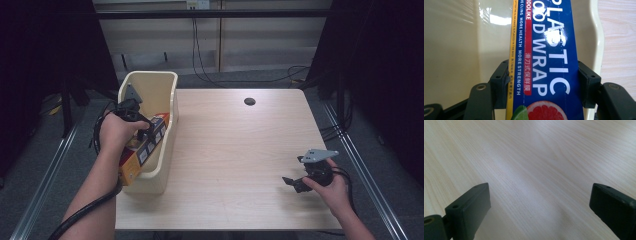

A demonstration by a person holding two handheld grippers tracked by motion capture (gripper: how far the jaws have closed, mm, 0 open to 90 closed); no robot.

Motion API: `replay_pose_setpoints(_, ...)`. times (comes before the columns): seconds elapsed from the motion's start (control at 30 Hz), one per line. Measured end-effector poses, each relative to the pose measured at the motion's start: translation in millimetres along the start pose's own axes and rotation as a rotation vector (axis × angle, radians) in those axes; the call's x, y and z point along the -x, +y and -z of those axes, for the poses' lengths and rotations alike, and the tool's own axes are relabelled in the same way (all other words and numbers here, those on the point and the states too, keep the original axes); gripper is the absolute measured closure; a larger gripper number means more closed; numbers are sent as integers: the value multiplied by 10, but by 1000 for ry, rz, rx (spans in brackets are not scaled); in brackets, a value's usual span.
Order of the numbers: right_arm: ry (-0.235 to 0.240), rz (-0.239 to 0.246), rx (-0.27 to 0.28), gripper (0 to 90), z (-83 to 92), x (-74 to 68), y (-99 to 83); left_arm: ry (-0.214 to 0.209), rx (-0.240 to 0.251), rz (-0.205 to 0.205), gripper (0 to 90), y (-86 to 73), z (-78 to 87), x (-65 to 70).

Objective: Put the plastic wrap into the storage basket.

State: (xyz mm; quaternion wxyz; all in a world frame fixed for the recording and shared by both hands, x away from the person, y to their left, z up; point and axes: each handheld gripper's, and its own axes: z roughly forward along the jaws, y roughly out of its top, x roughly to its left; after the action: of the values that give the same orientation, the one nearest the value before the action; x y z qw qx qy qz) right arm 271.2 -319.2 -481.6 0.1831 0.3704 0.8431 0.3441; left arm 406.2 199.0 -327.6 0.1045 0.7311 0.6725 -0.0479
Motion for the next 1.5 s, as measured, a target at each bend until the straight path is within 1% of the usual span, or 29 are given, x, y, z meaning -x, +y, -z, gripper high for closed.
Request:
replay_pose_setpoints(0.07,1,2,-1,34,-2,0,1,5,-7,-6,400,2,-5,-3)
replay_pose_setpoints(0.17,2,1,-2,34,-3,0,1,0,-11,-3,400,-1,-22,-6)
replay_pose_setpoints(0.27,5,1,-2,34,-4,0,1,3,-15,0,399,-2,-39,-10)
replay_pose_setpoints(0.3,2,0,-3,34,-3,-2,1,-2,-24,-4,399,-3,-42,-15)
replay_pose_setpoints(0.4,2,1,-3,34,-2,-1,1,0,-24,9,399,-8,-69,-12)
replay_pose_setpoints(0.53,2,0,-3,34,-2,-3,1,-5,-29,12,398,-11,-102,-19)
replay_pose_setpoints(0.63,2,0,-5,34,-4,-3,0,7,-31,14,397,-6,-107,-17)
replay_pose_setpoints(0.67,6,-1,-4,34,-4,-1,0,7,-32,15,397,-5,-107,-17)
replay_pose_setpoints(0.73,2,-1,-5,34,-7,-4,-1,5,-34,16,396,-5,-108,-21)
replay_pose_setpoints(0.8,4,3,-6,34,-10,-4,-1,1,-34,30,394,-7,-109,-17)
replay_pose_setpoints(0.87,3,4,-5,34,-10,-3,0,9,-40,27,393,-3,-108,-19)
replay_pose_setpoints(0.9,2,2,-5,34,-10,-5,0,2,-33,37,384,-6,-105,-14)
replay_pose_setpoints(0.93,1,0,-5,34,-8,-5,1,-17,-23,39,367,-1,-65,-9)
replay_pose_setpoints(0.97,1,0,-5,34,-8,-5,1,-17,-23,39,371,-1,-65,-9)
replay_pose_setpoints(1.0,4,-1,-5,34,-7,-4,1,-18,-13,32,371,0,-41,-5)
replay_pose_setpoints(1.07,1,3,-7,34,-5,-9,7,-32,12,45,369,1,32,12)
replay_pose_setpoints(1.1,2,6,-2,34,-9,-9,8,-32,20,42,366,3,59,10)
replay_pose_setpoints(1.13,2,6,-1,34,-8,-10,9,-46,25,38,357,2,80,9)
replay_pose_setpoints(1.17,3,8,-1,34,-7,-9,10,-46,25,38,346,2,80,9)
replay_pose_setpoints(1.2,2,7,0,34,-5,-10,12,-52,42,36,332,-2,115,14)
replay_pose_setpoints(1.23,1,3,1,34,-3,-12,11,-46,52,27,326,-4,128,22)
replay_pose_setpoints(1.27,1,4,-1,34,-2,-12,10,-62,53,24,324,-5,151,31)
replay_pose_setpoints(1.3,1,4,-1,34,-2,-12,10,-62,53,24,324,-5,151,31)
replay_pose_setpoints(1.33,2,9,-3,34,-5,-11,8,-83,70,15,319,-8,188,55)
replay_pose_setpoints(1.37,2,9,-3,34,-5,-11,8,-83,70,15,310,-8,188,55)
replay_pose_setpoints(1.4,2,7,-1,34,-3,-12,10,-93,76,8,310,-8,207,72)
replay_pose_setpoints(1.43,-1,4,3,34,5,-14,18,-105,91,-12,279,-13,235,122)
replay_pose_setpoints(1.47,-2,2,4,34,7,-15,21,-113,95,-21,277,-13,251,149)
replay_pose_setpoints(1.5,-2,2,4,34,7,-15,21,-113,95,-21,271,-13,251,149)
